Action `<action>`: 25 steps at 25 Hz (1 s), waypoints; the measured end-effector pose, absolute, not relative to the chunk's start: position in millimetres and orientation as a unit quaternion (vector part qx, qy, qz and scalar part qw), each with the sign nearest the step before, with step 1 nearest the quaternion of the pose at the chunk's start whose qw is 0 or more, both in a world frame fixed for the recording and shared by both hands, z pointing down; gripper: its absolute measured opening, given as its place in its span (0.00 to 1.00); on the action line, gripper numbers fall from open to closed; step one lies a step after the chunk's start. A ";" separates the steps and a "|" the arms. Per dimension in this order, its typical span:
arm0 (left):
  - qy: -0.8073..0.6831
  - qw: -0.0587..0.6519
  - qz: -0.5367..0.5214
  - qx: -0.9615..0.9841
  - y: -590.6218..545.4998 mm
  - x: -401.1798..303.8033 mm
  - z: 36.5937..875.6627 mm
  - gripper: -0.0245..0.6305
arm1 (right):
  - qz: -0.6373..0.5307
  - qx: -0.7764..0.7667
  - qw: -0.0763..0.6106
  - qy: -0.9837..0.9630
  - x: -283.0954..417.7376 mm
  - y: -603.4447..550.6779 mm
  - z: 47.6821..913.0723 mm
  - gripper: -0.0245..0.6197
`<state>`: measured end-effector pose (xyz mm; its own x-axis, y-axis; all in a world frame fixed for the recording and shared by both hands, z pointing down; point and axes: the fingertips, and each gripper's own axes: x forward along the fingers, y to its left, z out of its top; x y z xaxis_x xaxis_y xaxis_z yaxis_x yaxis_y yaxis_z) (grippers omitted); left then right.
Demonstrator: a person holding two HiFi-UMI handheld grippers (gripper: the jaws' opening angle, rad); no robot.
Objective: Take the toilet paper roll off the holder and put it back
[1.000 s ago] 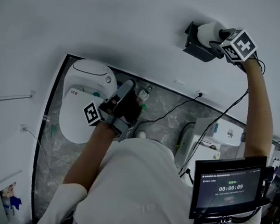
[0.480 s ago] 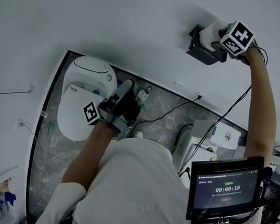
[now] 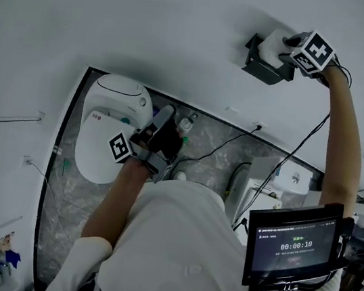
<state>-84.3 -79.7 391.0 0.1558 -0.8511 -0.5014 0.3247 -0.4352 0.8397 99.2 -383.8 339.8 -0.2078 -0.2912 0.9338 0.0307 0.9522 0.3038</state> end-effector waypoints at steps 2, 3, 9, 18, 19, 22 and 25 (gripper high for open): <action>-0.226 0.481 -0.608 0.590 -78.6 -83.7 391.7 0.05 | -0.125 0.095 0.603 -0.782 100.7 -385.5 330.8 0.37; -0.227 0.480 -0.608 0.591 -78.0 -84.1 392.0 0.05 | -0.123 0.102 0.588 -0.793 99.6 -385.4 324.7 0.37; -0.232 0.478 -0.603 0.594 -78.8 -87.9 388.1 0.05 | -0.084 0.117 0.410 -0.901 67.7 -355.3 266.9 0.37; -0.238 0.465 -0.601 0.605 -75.3 -85.2 381.1 0.05 | 0.087 0.077 0.056 -0.992 40.2 -274.7 214.8 0.37; -0.238 0.463 -0.601 0.606 -74.5 -85.5 379.8 0.05 | 0.105 0.075 0.028 -0.991 41.4 -267.5 216.1 0.37; -0.240 0.464 -0.598 0.609 -70.8 -86.1 376.6 0.05 | 0.150 0.075 -0.032 -0.985 45.2 -247.7 227.9 0.37; -0.244 0.466 -0.595 0.608 -67.3 -85.9 377.1 0.05 | 0.186 0.075 -0.067 -0.977 47.4 -230.2 244.3 0.37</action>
